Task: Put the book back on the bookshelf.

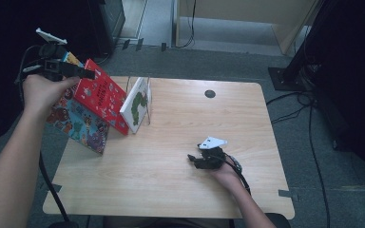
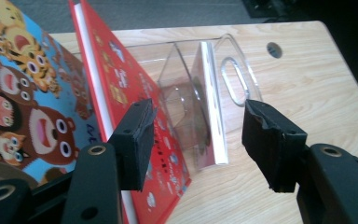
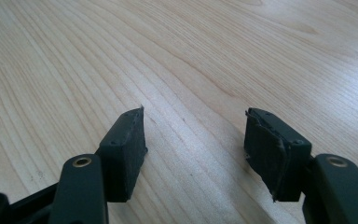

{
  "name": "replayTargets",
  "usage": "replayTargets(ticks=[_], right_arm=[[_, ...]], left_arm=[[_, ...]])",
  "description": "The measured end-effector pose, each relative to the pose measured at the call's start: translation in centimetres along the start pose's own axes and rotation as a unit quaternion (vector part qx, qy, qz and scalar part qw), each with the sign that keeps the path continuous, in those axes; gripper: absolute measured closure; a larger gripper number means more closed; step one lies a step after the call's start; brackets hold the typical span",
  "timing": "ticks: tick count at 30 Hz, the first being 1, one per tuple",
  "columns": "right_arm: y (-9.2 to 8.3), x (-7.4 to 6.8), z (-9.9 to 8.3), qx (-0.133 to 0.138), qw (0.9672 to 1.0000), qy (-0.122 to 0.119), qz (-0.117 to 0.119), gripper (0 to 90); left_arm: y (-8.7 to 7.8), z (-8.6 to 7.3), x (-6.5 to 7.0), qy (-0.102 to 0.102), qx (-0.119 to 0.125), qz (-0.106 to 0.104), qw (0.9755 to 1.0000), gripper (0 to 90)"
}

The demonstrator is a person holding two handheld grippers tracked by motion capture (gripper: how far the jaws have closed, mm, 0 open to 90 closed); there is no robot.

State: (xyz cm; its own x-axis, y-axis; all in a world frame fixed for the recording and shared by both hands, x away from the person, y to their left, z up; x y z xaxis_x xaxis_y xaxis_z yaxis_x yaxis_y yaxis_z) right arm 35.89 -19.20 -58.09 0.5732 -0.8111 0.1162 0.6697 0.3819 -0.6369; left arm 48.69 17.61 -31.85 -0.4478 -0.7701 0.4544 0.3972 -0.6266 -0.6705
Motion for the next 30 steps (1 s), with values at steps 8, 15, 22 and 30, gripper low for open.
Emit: replayTargets(ticks=[8, 15, 22, 30], right_arm=[[-0.1, 0.0, -0.1, -0.002, 1.0, 0.001, 0.0, 37.7], [-0.1, -0.1, -0.1, -0.002, 1.0, 0.001, 0.002, 36.8], [-0.1, -0.1, -0.1, -0.003, 1.0, 0.001, 0.003, 36.4], [-0.1, -0.1, -0.1, -0.003, 1.0, 0.001, 0.003, 36.0]], left_arm=[[0.2, -1.6, 0.8, 0.011, -0.006, -0.009, 0.9999, 44.2], [0.7, -3.1, 2.5, 0.026, -0.016, -0.025, 0.9992, 43.7], [2.2, -5.1, 4.1, 0.041, -0.026, -0.045, 0.9978, 43.6], [4.2, -7.5, 5.1, 0.052, -0.035, -0.063, 0.996, 43.2]])
Point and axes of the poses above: each handheld gripper's, and its own axes: y roughly forward along the jaws, z roughly out of its top, x roughly to its right, the point moved 9 cm from there along y, roughly forward along the jaws, and after that the axes turned 12 degrees about -z, right-handed, at the moved point
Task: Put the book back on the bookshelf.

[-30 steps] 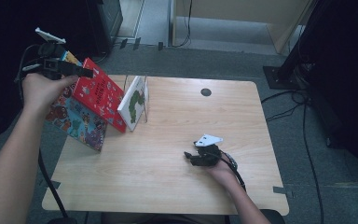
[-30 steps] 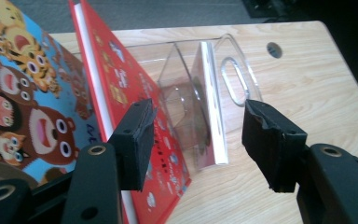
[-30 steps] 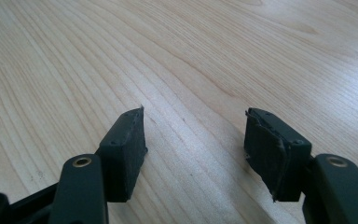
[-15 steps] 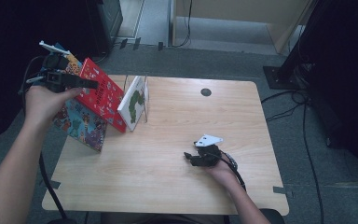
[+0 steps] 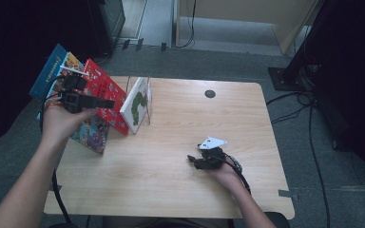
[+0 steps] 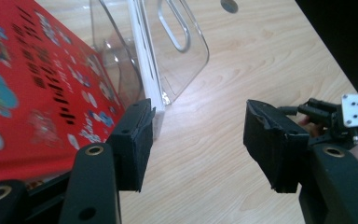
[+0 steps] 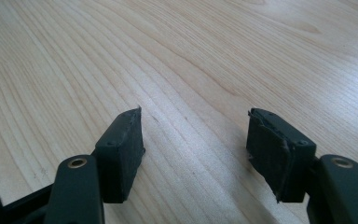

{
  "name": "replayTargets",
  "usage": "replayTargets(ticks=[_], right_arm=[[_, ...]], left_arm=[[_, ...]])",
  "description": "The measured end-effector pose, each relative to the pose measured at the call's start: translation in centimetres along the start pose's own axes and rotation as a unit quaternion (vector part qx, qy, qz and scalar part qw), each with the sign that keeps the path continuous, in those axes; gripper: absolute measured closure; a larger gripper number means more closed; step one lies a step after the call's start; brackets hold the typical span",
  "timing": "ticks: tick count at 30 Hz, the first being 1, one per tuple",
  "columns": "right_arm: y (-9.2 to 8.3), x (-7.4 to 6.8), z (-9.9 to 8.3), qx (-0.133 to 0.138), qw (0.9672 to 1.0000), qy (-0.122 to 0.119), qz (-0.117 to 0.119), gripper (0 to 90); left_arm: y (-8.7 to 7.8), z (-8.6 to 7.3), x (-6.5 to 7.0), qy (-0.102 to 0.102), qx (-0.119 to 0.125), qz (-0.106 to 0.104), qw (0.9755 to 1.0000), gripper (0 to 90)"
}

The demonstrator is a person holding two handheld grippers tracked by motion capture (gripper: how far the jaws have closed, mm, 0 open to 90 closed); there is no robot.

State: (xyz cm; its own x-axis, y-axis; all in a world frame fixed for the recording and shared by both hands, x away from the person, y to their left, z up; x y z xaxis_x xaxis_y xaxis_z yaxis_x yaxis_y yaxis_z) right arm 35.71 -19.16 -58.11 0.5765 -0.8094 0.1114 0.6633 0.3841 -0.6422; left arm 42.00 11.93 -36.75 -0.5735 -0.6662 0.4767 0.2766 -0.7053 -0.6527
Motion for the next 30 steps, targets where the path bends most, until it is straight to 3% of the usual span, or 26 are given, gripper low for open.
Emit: replayTargets(ticks=[14, 16, 19, 30], right_arm=[[0.0, 0.0, 0.0, 0.001, 1.0, -0.001, 0.0, 36.0], [0.0, 0.0, 0.0, 0.0, 1.0, -0.001, 0.0, 35.9], [0.0, 0.0, 0.0, 0.0, 1.0, -0.002, 0.0, 35.7], [0.0, 0.0, 0.0, -0.001, 1.0, -0.003, 0.0, 35.1]], left_arm=[[5.1, -5.0, 2.4, 0.031, -0.036, -0.019, 0.9987, 42.8], [6.0, -5.7, 2.6, 0.029, -0.037, -0.031, 0.9984, 42.8], [7.3, -6.7, 2.8, 0.031, -0.047, -0.047, 0.9973, 42.7], [11.1, -9.5, 2.3, 0.044, -0.059, -0.061, 0.9955, 42.6]])
Point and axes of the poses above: each handheld gripper's, and its own axes: y roughly forward along the jaws, z roughly out of its top, x roughly to its right, the point moved 9 cm from there along y, roughly forward along the jaws, and after that the axes turned 12 degrees about -z, right-handed, at the moved point
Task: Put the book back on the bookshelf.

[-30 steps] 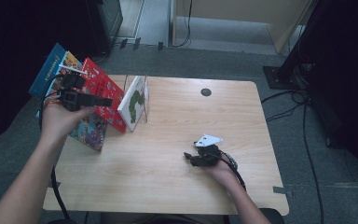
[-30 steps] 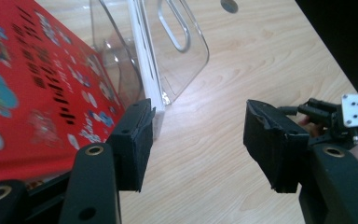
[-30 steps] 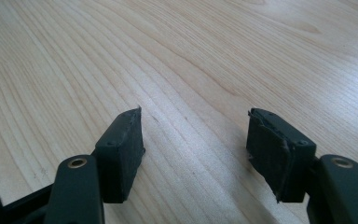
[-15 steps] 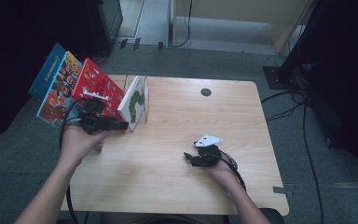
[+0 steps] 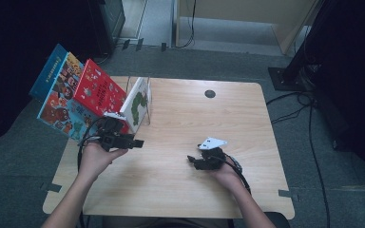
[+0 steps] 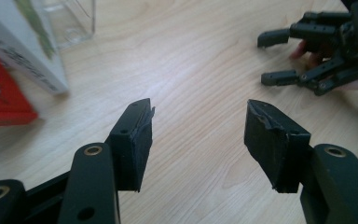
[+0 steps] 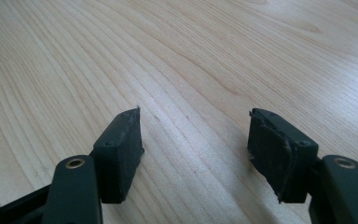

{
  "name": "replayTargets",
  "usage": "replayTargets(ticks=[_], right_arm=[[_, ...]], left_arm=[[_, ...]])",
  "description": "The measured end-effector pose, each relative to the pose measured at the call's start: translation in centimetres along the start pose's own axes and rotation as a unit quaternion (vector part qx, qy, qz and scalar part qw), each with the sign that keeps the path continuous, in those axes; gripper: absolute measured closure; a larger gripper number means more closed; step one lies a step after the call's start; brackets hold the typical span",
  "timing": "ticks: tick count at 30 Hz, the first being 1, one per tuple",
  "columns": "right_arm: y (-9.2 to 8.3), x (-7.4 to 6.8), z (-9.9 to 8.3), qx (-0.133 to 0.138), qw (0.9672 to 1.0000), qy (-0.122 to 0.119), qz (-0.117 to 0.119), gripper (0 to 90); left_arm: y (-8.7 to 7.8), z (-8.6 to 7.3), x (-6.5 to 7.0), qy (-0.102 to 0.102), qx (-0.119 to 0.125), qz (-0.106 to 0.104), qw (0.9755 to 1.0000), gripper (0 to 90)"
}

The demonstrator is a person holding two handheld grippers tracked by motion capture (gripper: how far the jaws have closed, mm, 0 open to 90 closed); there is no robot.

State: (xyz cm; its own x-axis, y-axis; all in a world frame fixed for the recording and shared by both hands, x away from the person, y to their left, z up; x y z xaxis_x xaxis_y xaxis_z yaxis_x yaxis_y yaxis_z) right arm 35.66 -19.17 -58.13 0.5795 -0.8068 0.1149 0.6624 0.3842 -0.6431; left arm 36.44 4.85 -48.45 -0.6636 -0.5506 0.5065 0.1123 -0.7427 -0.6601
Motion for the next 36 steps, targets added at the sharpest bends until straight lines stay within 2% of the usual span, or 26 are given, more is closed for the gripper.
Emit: replayTargets(ticks=[3, 5, 15, 22, 27, 30, 36], right_arm=[[0.0, 0.0, 0.0, 0.0, 1.0, 0.0, 0.0, 35.1], [0.0, 0.0, 0.0, 0.0, 1.0, 0.0, 0.0, 34.7], [0.0, -0.1, 0.0, -0.001, 1.0, 0.002, -0.002, 33.4], [0.0, -0.1, 0.0, -0.001, 1.0, 0.002, -0.002, 33.3], [0.0, -0.2, 0.0, -0.001, 1.0, 0.001, -0.002, 32.5], [0.0, -0.2, 0.0, -0.001, 1.0, 0.002, -0.003, 32.1], [0.0, -0.2, 0.0, -0.002, 1.0, 0.002, -0.002, 31.0]], left_arm=[[1.0, -0.7, -0.2, 0.004, -0.007, 0.002, 1.0, 42.5], [1.5, -1.0, -0.3, 0.001, -0.001, 0.0, 1.0, 42.5], [4.2, -2.9, -1.2, -0.008, -0.013, -0.009, 0.9998, 42.5], [5.6, -4.2, -1.9, -0.004, -0.024, 0.002, 0.9997, 42.3], [6.0, -4.9, -2.5, -0.005, -0.022, 0.009, 0.9997, 42.1], [6.2, -5.1, -2.4, -0.008, -0.004, -0.003, 1.0, 42.0], [6.2, -5.3, -2.4, 0.002, 0.011, -0.006, 0.9999, 42.1]])
Point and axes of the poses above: each handheld gripper's, and its own axes: y roughly forward along the jaws, z roughly out of its top, x roughly to its right, the point moved 9 cm from there along y, roughly forward along the jaws, and after that the axes turned 12 degrees about -z, right-handed, at the moved point
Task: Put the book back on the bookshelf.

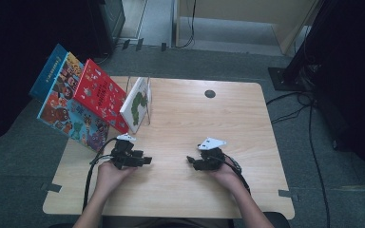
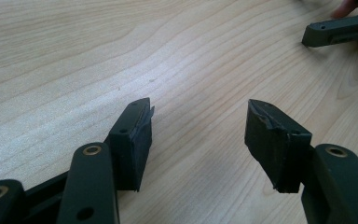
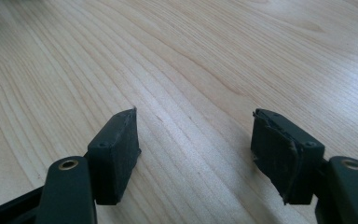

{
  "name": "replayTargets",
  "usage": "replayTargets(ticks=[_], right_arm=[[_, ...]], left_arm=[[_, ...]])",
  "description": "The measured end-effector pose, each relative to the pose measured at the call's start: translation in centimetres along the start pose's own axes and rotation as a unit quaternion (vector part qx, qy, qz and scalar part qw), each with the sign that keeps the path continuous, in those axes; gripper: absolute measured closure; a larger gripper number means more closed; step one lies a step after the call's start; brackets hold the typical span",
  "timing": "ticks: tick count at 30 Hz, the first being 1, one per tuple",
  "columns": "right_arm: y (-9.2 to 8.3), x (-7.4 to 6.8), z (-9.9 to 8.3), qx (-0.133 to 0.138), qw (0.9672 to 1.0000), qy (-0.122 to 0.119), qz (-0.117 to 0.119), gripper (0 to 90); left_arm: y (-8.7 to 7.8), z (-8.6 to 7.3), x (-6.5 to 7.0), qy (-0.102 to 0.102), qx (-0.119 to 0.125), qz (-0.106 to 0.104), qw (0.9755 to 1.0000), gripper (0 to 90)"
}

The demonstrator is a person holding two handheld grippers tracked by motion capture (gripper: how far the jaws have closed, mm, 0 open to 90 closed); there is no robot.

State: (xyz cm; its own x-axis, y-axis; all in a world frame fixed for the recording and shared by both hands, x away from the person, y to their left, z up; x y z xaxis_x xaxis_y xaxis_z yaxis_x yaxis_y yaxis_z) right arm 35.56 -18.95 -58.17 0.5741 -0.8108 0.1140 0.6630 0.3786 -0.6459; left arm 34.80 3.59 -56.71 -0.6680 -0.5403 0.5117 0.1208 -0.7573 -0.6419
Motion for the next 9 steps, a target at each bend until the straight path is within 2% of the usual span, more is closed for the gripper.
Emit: replayTargets(ticks=[8, 9], right_arm=[[0.03, -0.16, -0.02, 0.0, 1.0, -0.007, 0.005, 27.4], [0.02, -0.17, -0.02, -0.001, 1.0, -0.008, 0.006, 27.1]], left_arm=[[0.07, -0.08, 0.08, 0.008, 0.005, 0.0, 1.0, 40.3], [0.07, -0.16, 0.09, 0.01, 0.012, 0.001, 0.9999, 40.3]])
Point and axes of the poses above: each handheld gripper's, and its own axes: y roughly forward along the jaws, z roughly out of its top, x roughly to its right, the point moved 9 cm from there along y, roughly forward along the jaws, and after that the axes turned 12 degrees about -z, right-handed, at the moved point
